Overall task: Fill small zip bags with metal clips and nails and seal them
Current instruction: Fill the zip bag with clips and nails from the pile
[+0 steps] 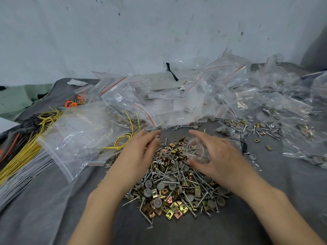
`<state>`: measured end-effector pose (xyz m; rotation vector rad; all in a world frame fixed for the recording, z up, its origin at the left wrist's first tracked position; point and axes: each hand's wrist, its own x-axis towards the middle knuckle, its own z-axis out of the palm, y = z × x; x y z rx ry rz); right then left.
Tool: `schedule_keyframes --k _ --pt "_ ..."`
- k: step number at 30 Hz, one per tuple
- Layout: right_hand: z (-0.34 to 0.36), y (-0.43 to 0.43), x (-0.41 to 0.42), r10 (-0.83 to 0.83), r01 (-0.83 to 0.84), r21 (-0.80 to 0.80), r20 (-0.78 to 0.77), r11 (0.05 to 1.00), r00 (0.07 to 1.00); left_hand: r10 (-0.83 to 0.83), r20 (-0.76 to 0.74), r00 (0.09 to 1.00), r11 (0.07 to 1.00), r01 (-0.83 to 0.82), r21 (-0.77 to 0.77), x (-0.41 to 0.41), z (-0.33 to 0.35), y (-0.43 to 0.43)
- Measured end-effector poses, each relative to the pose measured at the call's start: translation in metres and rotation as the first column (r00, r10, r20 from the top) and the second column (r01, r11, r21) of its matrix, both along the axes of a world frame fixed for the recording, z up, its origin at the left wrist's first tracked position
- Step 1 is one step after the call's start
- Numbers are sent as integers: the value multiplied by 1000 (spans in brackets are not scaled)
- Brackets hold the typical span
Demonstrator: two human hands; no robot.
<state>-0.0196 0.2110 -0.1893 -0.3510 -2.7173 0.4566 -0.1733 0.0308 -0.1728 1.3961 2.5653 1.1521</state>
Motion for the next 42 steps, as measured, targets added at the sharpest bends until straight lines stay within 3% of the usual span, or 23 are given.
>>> schedule_keyframes --k 6,16,20,23,26,33,42 --pt "1 -1 1 -2 0 -44 -39 999 999 7 34 999 990 -12 139 15 8 11" --pt "4 -1 2 6 -17 -101 -112 995 994 -113 130 985 984 94 149 40 13 48" --pt "3 2 4 -14 6 -88 -86 996 996 -53 126 991 984 30 178 28 16 41" --pt "3 4 5 -20 13 -82 -83 997 996 68 109 992 990 -80 112 11 15 26" --pt "4 3 5 -22 14 -84 -86 996 996 155 -21 988 986 -156 -64 -1 11 10" --pt "4 1 7 -26 21 -57 -85 998 996 64 -63 996 929 -83 -362 -2 6 -7" --pt "3 0 7 -30 25 -52 -82 998 996 85 -19 996 947 -87 -309 -8 7 -15"
